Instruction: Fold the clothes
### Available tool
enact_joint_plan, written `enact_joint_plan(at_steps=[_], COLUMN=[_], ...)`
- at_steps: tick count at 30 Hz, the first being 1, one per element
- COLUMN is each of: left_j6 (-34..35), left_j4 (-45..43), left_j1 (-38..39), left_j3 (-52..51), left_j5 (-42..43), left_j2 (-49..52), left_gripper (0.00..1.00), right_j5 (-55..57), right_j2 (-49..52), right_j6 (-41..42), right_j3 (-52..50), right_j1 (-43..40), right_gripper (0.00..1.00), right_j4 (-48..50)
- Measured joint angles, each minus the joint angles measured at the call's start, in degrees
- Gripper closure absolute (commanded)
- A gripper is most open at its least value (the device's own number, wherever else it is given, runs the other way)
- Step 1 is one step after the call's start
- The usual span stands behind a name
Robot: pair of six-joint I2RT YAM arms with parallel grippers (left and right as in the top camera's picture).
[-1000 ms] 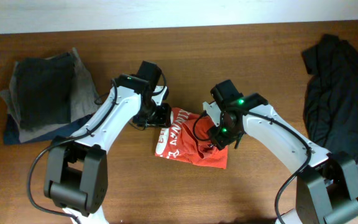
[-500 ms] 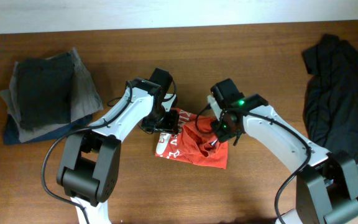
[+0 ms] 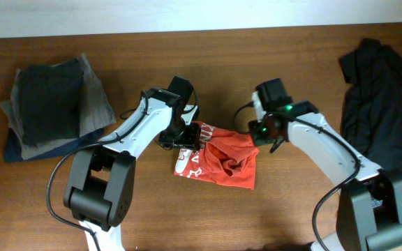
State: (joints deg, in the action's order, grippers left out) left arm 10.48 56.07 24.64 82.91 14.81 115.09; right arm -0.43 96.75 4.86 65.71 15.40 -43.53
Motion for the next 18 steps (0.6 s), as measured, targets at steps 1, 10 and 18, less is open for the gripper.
enact_joint_plan(at_steps=[1,10,18], left_j6=[0.0,0.0,0.0], left_j4=[0.0,0.0,0.0], left_j1=[0.0,0.0,0.0], left_j3=[0.0,0.0,0.0], left_j5=[0.0,0.0,0.0], left_j2=[0.0,0.0,0.0], left_gripper=[0.43,0.43,0.43], right_j5=[0.2,-14.2,-17.7], right_j2=[0.0,0.0,-2.2], right_j6=[1.5,-4.4,-8.7], right_j3=[0.0,0.0,0.0], right_j1=[-1.4,-4.0,2.6], right_gripper=[0.91,0.68,0.62], right_j4=[0.5,-6.2,-7.1])
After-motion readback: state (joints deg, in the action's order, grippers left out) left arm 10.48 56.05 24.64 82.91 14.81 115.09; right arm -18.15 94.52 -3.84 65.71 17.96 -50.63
